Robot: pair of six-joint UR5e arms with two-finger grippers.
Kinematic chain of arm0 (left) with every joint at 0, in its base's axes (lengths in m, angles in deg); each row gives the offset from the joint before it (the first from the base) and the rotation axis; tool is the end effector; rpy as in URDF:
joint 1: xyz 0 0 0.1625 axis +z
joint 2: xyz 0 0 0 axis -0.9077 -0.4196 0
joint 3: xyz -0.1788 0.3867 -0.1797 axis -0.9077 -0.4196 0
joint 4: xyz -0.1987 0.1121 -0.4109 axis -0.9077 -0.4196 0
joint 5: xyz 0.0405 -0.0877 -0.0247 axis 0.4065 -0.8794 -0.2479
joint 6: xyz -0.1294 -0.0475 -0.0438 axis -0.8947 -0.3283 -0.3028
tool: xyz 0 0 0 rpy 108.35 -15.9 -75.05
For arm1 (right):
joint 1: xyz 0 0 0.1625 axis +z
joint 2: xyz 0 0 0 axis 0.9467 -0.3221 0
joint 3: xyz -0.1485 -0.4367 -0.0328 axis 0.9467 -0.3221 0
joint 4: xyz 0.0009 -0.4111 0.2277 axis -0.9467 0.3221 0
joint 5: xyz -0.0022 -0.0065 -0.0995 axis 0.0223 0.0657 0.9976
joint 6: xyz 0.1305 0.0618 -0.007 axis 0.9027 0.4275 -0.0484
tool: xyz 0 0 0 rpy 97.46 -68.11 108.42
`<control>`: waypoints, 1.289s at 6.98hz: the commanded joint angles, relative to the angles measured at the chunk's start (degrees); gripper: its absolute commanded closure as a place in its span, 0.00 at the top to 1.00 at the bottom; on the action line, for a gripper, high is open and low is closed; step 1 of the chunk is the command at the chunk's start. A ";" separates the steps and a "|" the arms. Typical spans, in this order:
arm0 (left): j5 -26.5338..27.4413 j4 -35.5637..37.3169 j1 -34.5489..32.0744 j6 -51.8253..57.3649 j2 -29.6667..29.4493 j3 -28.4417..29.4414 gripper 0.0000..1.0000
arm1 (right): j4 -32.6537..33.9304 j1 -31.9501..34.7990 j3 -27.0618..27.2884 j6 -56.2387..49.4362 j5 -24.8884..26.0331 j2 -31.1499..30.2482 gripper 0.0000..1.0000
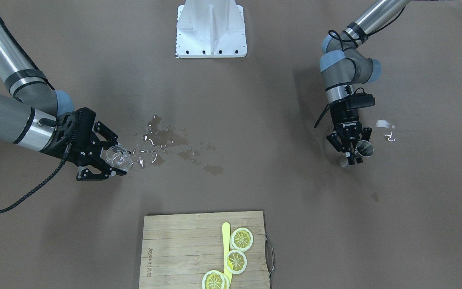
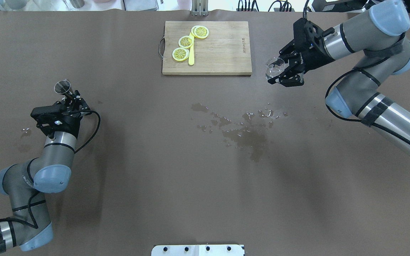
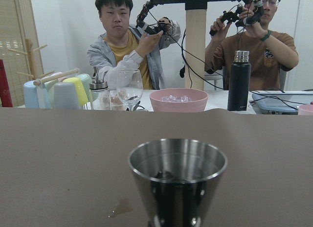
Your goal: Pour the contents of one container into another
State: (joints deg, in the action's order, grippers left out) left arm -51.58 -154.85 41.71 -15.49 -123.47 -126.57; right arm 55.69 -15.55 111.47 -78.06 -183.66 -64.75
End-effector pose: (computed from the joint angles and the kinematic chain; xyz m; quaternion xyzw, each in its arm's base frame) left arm 0.4984 -0.4937 0.5382 0.5357 0.2689 -0.2820 0.7491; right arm -0.4165 -0.6513 0.3625 0.4721 -0.4521 -0.4942 0.5732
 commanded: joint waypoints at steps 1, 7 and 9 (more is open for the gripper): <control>-3.25 -8.90 -0.86 14.99 -4.56 -0.34 0.00 | 8.95 3.03 10.25 -2.46 1.38 -4.50 0.00; -20.05 -12.29 -0.69 36.18 -19.09 3.94 0.00 | 14.70 1.99 16.36 -8.44 4.55 -10.33 0.00; -21.90 -12.11 -0.25 36.18 -22.25 4.76 0.00 | 17.77 2.17 16.36 -12.49 4.46 -10.33 0.00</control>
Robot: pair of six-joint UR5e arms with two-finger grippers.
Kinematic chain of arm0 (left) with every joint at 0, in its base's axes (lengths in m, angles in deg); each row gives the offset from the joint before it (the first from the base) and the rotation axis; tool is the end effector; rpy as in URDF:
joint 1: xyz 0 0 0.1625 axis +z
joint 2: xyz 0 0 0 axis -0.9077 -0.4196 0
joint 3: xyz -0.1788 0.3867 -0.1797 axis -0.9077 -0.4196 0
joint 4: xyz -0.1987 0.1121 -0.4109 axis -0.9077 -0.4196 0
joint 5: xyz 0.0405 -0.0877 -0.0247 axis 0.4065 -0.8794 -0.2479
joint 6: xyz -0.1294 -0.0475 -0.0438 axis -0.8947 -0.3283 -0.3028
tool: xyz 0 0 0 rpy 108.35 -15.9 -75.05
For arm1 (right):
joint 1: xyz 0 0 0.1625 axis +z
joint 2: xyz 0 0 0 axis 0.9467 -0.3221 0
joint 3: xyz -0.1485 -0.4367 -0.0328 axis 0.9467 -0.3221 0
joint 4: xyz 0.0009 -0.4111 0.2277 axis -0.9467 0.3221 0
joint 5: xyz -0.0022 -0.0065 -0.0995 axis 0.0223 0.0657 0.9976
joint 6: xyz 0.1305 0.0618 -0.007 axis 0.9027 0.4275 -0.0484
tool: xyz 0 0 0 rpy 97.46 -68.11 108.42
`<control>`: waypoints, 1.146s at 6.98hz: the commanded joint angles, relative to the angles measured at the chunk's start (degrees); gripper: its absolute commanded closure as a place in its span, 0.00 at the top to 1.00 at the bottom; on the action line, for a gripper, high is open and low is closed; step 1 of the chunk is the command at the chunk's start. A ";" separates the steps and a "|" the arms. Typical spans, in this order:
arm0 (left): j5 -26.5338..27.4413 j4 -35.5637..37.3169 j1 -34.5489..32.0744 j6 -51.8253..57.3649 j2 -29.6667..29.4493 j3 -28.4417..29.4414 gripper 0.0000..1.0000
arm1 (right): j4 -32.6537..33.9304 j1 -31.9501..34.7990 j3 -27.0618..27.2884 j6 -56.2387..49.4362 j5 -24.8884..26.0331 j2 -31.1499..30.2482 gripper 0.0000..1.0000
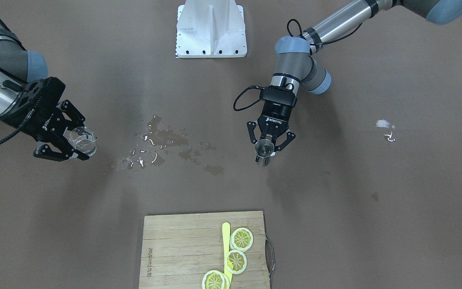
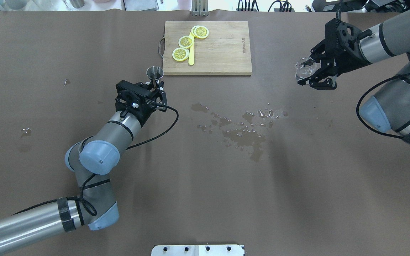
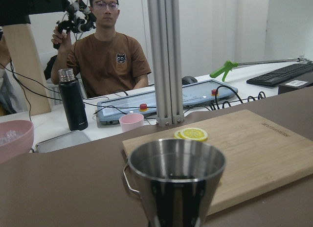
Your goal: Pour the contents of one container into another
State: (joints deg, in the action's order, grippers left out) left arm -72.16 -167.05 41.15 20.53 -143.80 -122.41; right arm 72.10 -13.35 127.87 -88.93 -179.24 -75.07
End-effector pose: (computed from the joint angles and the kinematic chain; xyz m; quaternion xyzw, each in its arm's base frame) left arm 0.6241 -0.5177 0.3068 0.5824 0.3794 -0.0401 0.7178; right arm -0.3462 -0.6094 0.3763 0.4641 -0.3808 -0.5165 0.6105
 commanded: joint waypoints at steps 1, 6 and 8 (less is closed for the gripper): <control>-1.86 0.43 0.83 0.16 -4.63 2.78 0.00 | 1.38 -0.12 -0.12 -1.63 0.05 -0.01 0.00; -6.84 -2.09 7.07 10.87 -11.95 3.16 0.00 | 1.20 -0.03 -0.03 -1.63 -0.74 -0.62 0.00; -10.73 -10.76 9.78 19.44 -11.96 3.85 0.00 | 1.20 -0.03 -0.12 -1.63 -0.75 -0.80 0.00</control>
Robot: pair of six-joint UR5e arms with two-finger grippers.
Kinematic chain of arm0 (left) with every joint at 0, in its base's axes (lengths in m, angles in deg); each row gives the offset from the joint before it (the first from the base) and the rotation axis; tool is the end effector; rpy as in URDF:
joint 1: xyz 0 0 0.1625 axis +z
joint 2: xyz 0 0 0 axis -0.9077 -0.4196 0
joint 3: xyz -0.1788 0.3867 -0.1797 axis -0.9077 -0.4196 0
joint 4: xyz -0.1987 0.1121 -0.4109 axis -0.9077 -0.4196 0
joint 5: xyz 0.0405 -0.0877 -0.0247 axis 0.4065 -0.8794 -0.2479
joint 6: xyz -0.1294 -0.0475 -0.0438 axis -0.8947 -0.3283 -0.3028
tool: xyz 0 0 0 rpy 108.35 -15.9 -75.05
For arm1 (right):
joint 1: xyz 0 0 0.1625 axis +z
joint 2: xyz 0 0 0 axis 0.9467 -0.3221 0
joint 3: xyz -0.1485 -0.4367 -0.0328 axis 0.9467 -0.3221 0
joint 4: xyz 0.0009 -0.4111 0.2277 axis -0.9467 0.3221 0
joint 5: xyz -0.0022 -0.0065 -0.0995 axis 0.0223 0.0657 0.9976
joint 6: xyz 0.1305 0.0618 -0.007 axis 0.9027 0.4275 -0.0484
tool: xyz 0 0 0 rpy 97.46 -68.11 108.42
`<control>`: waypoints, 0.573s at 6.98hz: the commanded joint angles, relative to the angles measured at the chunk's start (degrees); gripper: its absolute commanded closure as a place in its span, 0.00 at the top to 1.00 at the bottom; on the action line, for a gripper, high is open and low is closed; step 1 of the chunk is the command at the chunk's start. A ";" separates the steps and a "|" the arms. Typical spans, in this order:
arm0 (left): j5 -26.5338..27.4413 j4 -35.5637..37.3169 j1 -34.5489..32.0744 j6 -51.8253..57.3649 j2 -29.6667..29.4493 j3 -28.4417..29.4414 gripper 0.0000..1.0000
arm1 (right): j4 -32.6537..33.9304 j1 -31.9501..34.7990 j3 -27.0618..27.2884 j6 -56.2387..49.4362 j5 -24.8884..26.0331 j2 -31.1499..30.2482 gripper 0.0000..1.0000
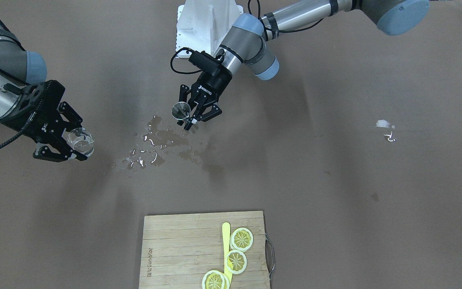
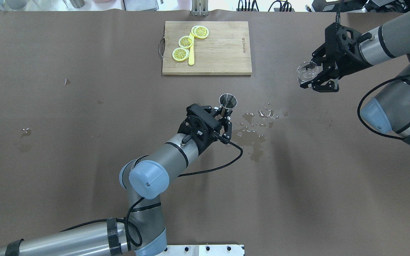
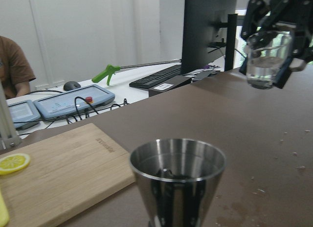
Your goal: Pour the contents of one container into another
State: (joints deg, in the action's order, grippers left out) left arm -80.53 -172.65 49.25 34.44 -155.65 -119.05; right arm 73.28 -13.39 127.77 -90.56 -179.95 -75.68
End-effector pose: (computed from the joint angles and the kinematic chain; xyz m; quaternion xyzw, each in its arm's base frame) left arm 0.7272 -0.4163 0.1601 0.6087 0.4683 0.0924 0.6338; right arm -0.3466 -0.6068 0.3870 0.4545 -0.3810 -0.5261 0.6095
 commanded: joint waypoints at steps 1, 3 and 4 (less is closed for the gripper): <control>-2.89 -8.70 2.31 9.15 -0.19 1.27 0.00 | -0.07 0.01 -0.02 0.00 -0.04 -0.19 0.00; -5.61 -9.17 2.14 11.64 -1.42 1.98 0.00 | -0.07 -0.34 -0.29 -1.84 0.05 -0.37 0.00; -5.45 -8.47 2.05 14.08 -2.90 3.03 0.00 | -0.42 -0.26 -0.11 -1.85 -0.21 -0.37 0.00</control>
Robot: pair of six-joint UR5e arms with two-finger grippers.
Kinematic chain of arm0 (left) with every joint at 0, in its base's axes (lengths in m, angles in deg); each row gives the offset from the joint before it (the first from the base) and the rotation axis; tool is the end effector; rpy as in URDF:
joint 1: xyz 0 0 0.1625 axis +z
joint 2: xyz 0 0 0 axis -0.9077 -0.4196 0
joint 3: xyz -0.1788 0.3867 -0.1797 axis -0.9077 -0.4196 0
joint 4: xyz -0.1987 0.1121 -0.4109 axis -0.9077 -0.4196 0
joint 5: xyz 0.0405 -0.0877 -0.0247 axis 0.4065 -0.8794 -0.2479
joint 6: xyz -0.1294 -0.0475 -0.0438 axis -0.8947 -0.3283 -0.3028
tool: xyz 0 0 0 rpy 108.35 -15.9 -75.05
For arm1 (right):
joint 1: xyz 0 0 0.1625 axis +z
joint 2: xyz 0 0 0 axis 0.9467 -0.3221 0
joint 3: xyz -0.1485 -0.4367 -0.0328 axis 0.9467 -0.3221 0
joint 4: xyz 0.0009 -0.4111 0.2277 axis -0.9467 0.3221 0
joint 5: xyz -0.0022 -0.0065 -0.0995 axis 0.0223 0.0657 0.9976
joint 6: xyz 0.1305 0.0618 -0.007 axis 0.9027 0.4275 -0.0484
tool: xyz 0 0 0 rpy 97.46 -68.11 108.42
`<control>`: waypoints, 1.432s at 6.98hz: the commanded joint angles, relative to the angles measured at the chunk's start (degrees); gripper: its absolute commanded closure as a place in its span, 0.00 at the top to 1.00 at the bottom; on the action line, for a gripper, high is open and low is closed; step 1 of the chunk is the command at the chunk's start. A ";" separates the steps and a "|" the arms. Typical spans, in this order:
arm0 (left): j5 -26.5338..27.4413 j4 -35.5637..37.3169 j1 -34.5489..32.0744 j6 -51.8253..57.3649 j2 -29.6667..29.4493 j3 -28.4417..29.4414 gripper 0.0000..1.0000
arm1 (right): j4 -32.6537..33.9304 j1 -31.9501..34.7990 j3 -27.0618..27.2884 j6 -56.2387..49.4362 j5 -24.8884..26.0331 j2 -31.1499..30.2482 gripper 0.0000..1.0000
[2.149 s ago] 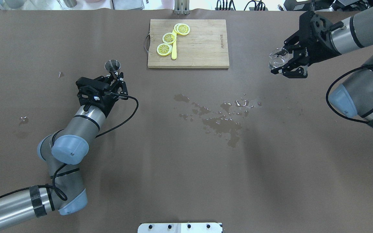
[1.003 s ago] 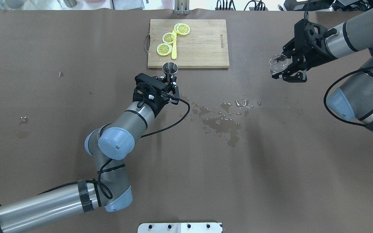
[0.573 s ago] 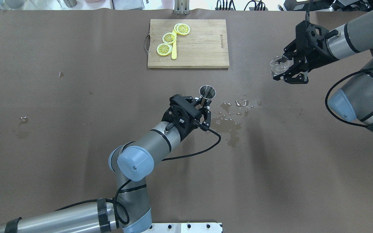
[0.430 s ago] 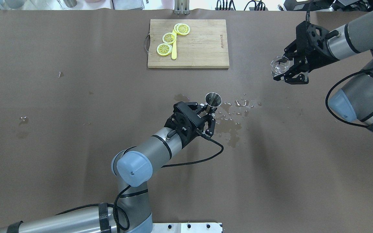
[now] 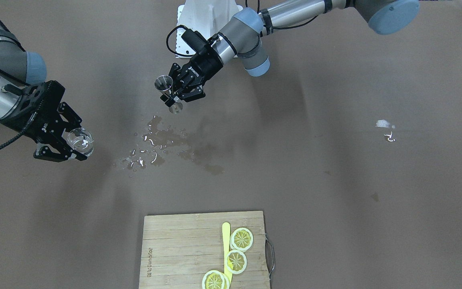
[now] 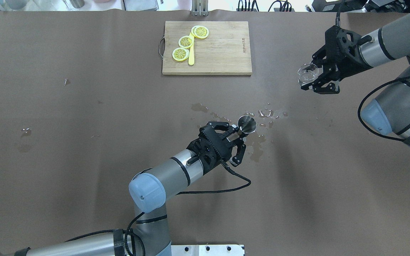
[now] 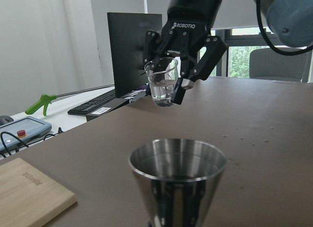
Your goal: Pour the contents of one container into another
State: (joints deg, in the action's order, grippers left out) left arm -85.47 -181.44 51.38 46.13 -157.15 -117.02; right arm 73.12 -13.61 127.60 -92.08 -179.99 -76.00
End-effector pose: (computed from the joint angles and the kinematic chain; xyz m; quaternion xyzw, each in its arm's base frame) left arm 0.7419 -0.3773 0.1397 0.6550 0.4779 0.1616 0.5625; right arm -0.3485 -0.6047 0.3921 0.4564 -0.3765 -0.5352 0.6030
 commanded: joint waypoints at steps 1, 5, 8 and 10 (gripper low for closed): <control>0.10 0.41 -0.43 2.68 -1.41 1.10 0.00 | -0.35 -0.03 0.33 -0.41 -0.17 -0.14 0.00; 0.11 0.50 -3.32 2.60 -0.71 1.28 0.00 | 0.43 -0.03 4.51 -3.58 1.82 -2.06 0.00; 0.20 0.58 -3.95 2.60 -0.27 1.54 0.00 | 13.75 -3.28 15.25 -10.60 7.47 -3.84 0.00; 0.28 1.89 -4.04 2.60 -0.53 1.63 0.00 | 14.32 -4.25 13.08 -9.65 6.16 -1.38 0.00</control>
State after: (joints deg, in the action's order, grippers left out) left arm -85.26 -180.40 47.41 48.73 -157.53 -115.44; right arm 86.60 -17.31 141.52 -101.81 -173.48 -78.71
